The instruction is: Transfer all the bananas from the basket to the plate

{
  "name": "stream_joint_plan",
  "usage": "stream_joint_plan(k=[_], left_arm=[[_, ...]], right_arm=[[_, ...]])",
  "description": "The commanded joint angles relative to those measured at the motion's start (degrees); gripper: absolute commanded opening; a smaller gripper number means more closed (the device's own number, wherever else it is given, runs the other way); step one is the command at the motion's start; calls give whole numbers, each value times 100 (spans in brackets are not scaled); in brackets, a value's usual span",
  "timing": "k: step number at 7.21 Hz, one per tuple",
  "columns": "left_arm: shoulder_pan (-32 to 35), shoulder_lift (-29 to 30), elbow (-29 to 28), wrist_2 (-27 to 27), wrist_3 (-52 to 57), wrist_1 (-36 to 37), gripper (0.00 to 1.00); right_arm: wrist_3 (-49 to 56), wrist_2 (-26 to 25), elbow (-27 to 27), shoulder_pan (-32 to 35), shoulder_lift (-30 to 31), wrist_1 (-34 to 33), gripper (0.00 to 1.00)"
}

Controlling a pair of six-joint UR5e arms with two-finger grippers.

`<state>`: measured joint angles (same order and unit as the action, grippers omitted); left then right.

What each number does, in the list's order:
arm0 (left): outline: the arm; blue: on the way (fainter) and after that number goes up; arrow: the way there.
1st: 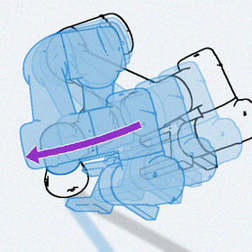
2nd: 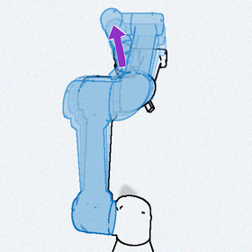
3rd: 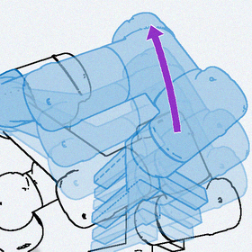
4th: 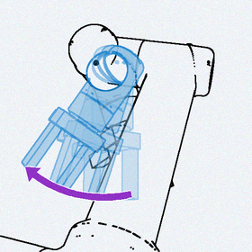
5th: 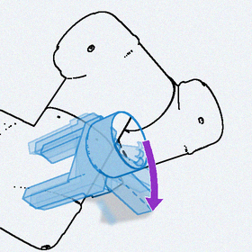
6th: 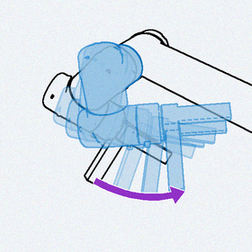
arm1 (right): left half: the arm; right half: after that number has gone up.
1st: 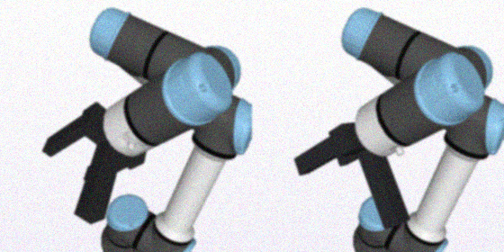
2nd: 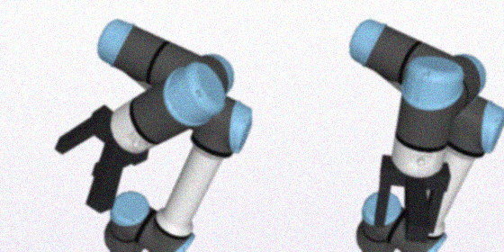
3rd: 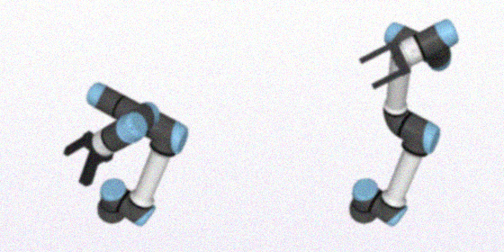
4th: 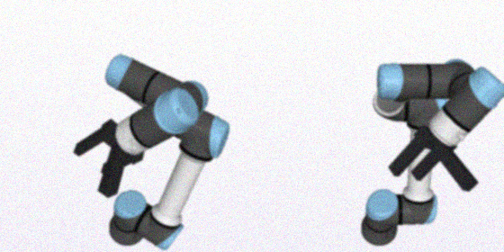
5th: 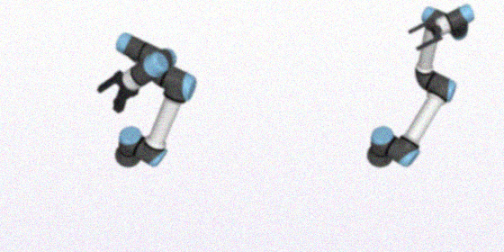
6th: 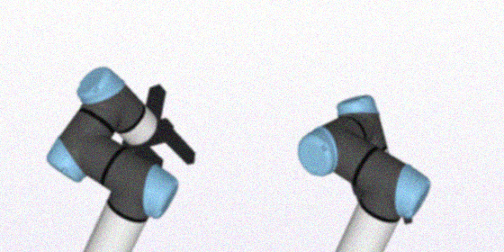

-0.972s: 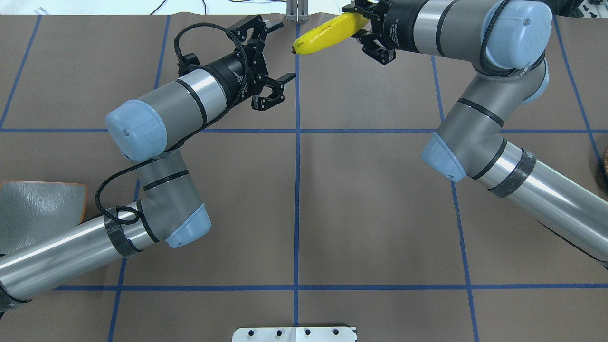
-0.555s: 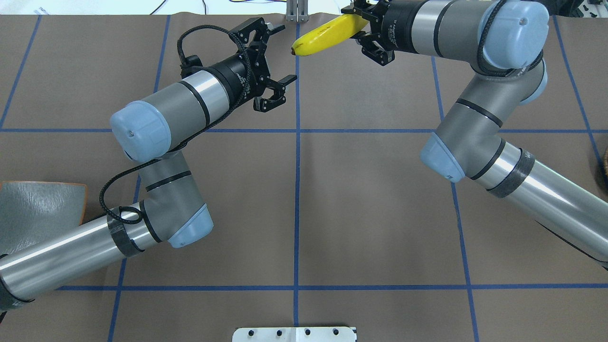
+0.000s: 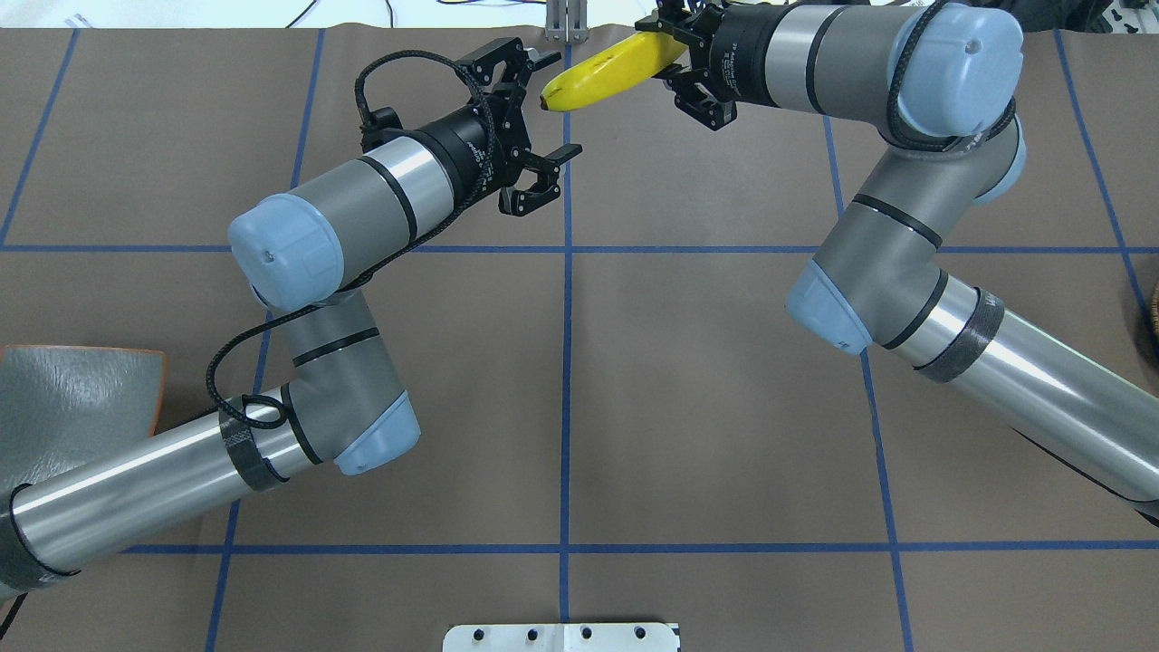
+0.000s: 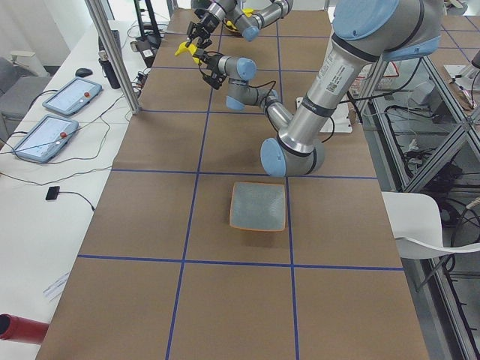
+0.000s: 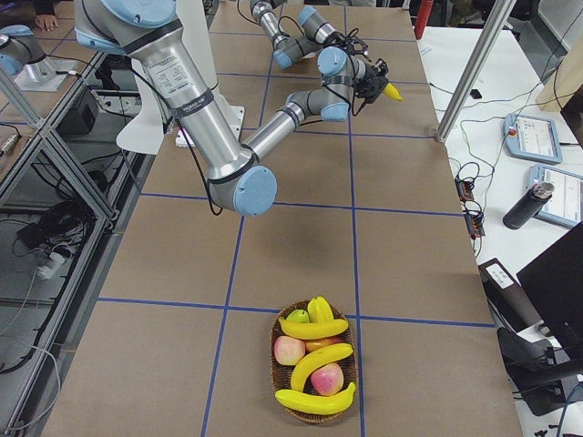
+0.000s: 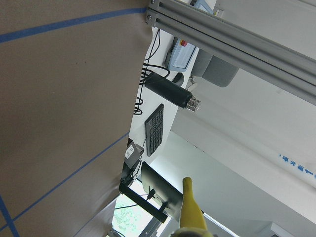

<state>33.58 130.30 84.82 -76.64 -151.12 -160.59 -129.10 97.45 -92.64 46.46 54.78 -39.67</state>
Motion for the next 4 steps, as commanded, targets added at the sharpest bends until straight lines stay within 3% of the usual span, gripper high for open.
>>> stream_joint_plan(k=[1, 3, 4], left_arm=[[-1, 5, -27, 9, 4, 1, 88], [8, 5, -71, 9, 4, 1, 81], [8, 5, -71, 9, 4, 1, 73]], right_arm=[[-9, -7, -26, -49, -2, -5, 0], [-10, -7, -43, -67, -2, -5, 0], [-10, -7, -43, -84, -2, -5, 0]])
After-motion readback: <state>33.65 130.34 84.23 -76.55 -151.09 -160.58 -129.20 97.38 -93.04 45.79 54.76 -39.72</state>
